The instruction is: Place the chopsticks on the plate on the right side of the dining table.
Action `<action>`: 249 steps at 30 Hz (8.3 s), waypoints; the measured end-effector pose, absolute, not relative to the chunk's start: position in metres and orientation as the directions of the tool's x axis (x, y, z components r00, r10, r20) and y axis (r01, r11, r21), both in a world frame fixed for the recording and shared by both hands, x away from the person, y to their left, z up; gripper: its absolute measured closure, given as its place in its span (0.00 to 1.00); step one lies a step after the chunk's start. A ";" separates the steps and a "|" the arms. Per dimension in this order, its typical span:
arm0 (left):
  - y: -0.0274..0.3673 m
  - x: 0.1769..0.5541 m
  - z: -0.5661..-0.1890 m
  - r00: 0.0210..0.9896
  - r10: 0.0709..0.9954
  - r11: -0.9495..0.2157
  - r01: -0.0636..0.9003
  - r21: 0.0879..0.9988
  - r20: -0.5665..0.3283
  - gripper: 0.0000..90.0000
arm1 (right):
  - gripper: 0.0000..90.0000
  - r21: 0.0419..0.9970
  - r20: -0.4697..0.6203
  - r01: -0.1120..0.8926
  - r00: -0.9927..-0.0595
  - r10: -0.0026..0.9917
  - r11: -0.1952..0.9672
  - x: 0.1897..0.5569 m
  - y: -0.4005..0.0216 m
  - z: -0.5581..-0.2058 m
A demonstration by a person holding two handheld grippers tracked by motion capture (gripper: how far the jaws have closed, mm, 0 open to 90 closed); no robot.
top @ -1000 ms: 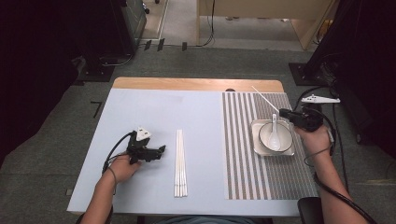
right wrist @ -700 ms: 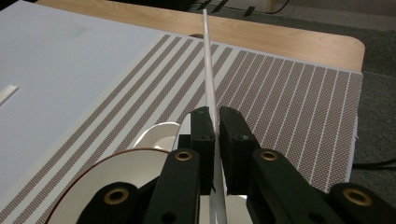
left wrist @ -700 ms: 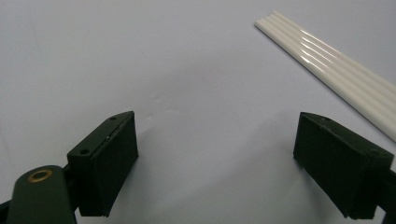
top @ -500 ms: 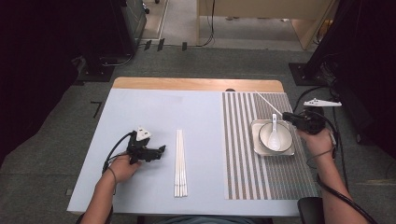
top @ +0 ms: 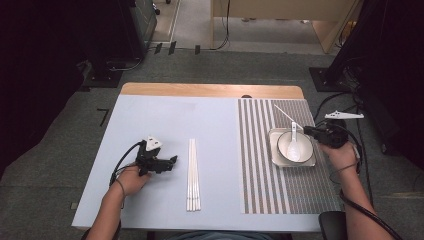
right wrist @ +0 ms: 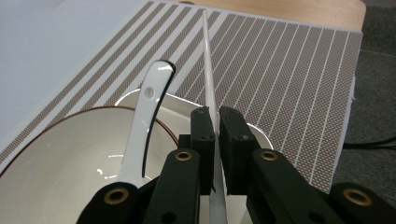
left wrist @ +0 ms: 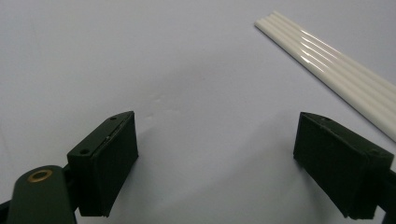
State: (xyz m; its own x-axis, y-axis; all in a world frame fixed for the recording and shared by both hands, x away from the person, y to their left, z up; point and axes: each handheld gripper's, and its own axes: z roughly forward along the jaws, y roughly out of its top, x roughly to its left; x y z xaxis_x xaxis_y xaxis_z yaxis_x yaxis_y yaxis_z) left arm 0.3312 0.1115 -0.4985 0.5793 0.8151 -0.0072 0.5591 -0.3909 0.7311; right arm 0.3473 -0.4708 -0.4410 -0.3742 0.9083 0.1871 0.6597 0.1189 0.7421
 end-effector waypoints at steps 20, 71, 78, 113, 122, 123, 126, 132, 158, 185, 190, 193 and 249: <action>0.111 0.331 -0.498 0.579 0.815 -0.391 0.559 0.731 -0.007 0.15 | 0.94 0.689 0.182 0.704 -0.395 0.901 0.170 0.351 -0.477 -0.461; 0.112 0.331 -0.498 0.580 0.814 -0.392 0.559 0.731 -0.007 0.15 | 0.96 0.696 0.212 0.704 -0.394 0.894 0.145 0.402 -0.467 -0.473; 0.112 0.331 -0.498 0.580 0.814 -0.392 0.559 0.731 -0.007 0.15 | 0.86 0.687 0.208 0.705 -0.422 0.882 0.176 0.403 -0.464 -0.474; 0.112 0.331 -0.499 0.580 0.815 -0.392 0.559 0.731 -0.006 0.15 | 0.59 0.747 0.189 0.659 -0.345 0.919 0.093 0.400 -0.451 -0.412; 0.112 0.331 -0.499 0.579 0.815 -0.392 0.559 0.731 -0.007 0.15 | 0.59 0.769 0.204 0.636 -0.335 0.920 0.061 0.392 -0.435 -0.390; 0.112 0.331 -0.499 0.580 0.815 -0.392 0.559 0.731 -0.007 0.15 | 0.59 0.768 0.202 0.637 -0.334 0.921 0.063 0.390 -0.430 -0.388; 0.112 0.331 -0.498 0.580 0.815 -0.392 0.559 0.731 -0.007 0.15 | 0.60 0.764 0.201 0.643 -0.313 0.928 0.051 0.386 -0.425 -0.388; 0.112 0.331 -0.498 0.580 0.815 -0.392 0.559 0.731 -0.007 0.15 | 0.60 0.775 0.190 0.630 -0.322 0.927 0.060 0.376 -0.412 -0.391; 0.112 0.331 -0.498 0.580 0.815 -0.391 0.560 0.731 -0.008 0.15 | 0.58 0.782 0.167 0.608 -0.417 0.894 0.138 0.359 -0.333 -0.399; 0.112 0.331 -0.499 0.579 0.816 -0.388 0.560 0.732 -0.011 0.15 | 0.54 0.776 0.162 0.601 -0.485 0.860 0.193 0.343 -0.269 -0.418; 0.112 0.331 -0.499 0.579 0.816 -0.388 0.560 0.732 -0.010 0.15 | 0.53 0.772 0.177 0.608 -0.488 0.855 0.187 0.340 -0.261 -0.422; 0.112 0.331 -0.499 0.579 0.816 -0.388 0.560 0.732 -0.010 0.15 | 0.53 0.772 0.171 0.605 -0.490 0.855 0.193 0.338 -0.256 -0.425; 0.112 0.331 -0.499 0.581 0.814 -0.391 0.560 0.731 -0.009 0.15 | 0.49 0.784 0.154 0.572 -0.554 0.818 0.240 0.312 -0.159 -0.483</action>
